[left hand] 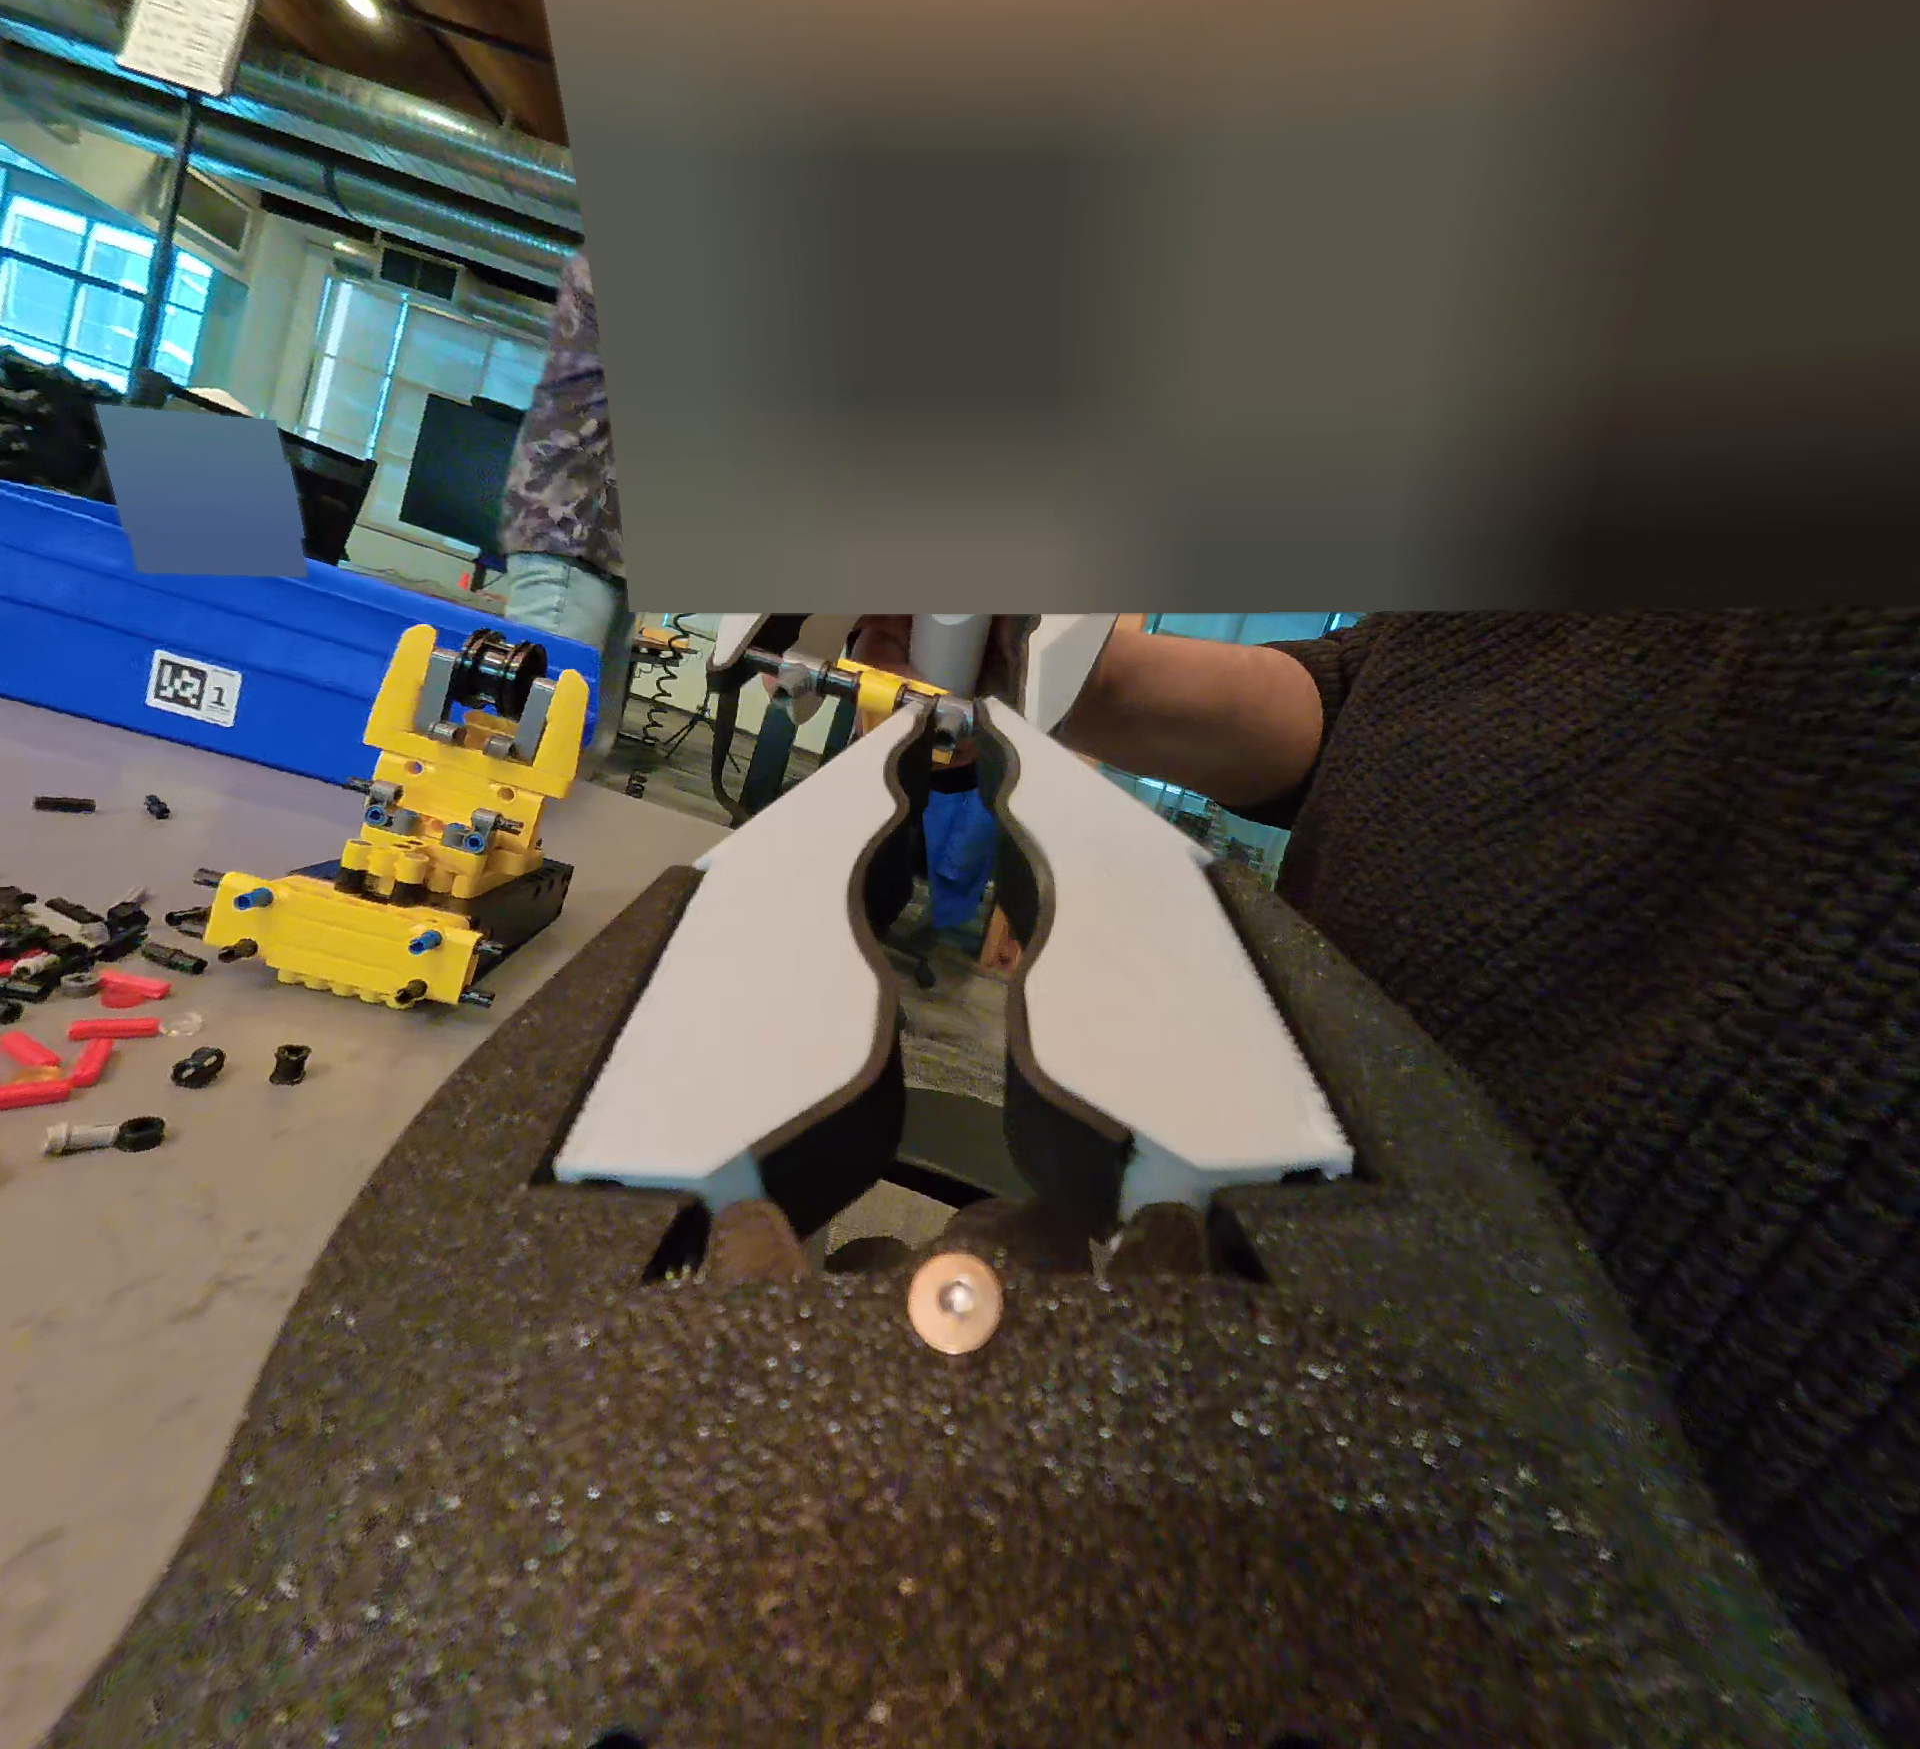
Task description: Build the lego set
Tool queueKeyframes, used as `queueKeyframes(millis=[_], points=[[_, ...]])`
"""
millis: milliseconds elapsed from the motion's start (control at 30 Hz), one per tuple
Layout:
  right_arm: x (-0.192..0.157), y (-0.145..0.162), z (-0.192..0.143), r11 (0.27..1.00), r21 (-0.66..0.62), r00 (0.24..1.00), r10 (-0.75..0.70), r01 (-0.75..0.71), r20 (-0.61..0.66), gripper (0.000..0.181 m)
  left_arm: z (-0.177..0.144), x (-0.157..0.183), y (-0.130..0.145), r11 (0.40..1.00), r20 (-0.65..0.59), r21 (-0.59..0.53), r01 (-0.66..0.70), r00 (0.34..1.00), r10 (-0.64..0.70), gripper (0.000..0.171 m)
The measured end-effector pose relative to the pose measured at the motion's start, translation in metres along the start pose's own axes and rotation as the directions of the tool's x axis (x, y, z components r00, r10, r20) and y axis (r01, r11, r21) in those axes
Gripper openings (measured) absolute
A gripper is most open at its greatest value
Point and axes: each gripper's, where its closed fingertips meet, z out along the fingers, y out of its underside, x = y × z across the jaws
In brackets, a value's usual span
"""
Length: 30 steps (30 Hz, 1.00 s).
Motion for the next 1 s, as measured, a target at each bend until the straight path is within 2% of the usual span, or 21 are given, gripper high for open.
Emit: queueKeyframes(millis=[200, 233, 267, 333, 433, 567, 700, 833, 1000], points=[[-0.002, 0.0, 0.0, 1.0, -0.002, 1.0, 0.014, -0.014, 0.017, 0.057, 0.0, 0.001, 0.0, 1.0, -0.003, 0.007, -0.003, 1.0, 0.003, 0.007], [-0.002, 0.0, 0.0, 1.0, -0.003, 1.0, 0.018, -0.018, 0.021, 0.057, -0.001, 0.004, 0.001, 1.0, -0.03, 0.002, 0.007, 1.0, -0.007, 0.01], [-0.003, 0.0, -0.001, 1.0, -0.003, 1.0, 0.02, -0.02, 0.021, 0.056, -0.002, 0.013, 0.001, 1.0, -0.097, -0.002, 0.011, 0.995, -0.011, 0.027], [-0.003, 0.0, -0.001, 1.0, 0.001, 0.999, 0.026, -0.026, 0.024, 0.056, -0.004, 0.018, 0.0, 0.999, -0.143, -0.007, 0.044, 0.989, -0.045, 0.035], [-0.001, 0.002, -0.002, 1.0, -0.006, 1.0, 0.021, -0.021, 0.008, 0.057, -0.002, 0.014, 0.002, 0.999, -0.116, -0.013, 0.043, 0.992, -0.045, 0.033], [-0.002, 0.002, -0.002, 1.0, 0.001, 1.0, 0.027, -0.027, 0.008, 0.057, 0.001, 0.007, 0.005, 1.0, -0.048, -0.024, -0.002, 0.999, 0.001, 0.019], [-0.003, 0.001, -0.002, 0.999, 0.008, 0.999, 0.035, -0.035, 0.007, 0.056, 0.0, 0.008, 0.004, 1.0, -0.052, -0.018, 0.002, 0.999, -0.003, 0.02], [0.0, 0.002, -0.003, 0.998, 0.015, 0.998, 0.056, -0.056, -0.004, 0.056, 0.001, 0.012, 0.004, 1.0, -0.071, -0.019, -0.006, 0.997, 0.004, 0.032], [0.002, 0.004, -0.003, 0.997, 0.029, 0.997, 0.077, -0.077, -0.014, 0.056, 0.003, 0.006, 0.008, 0.998, -0.008, -0.037, -0.054, 0.999, 0.053, 0.027]])
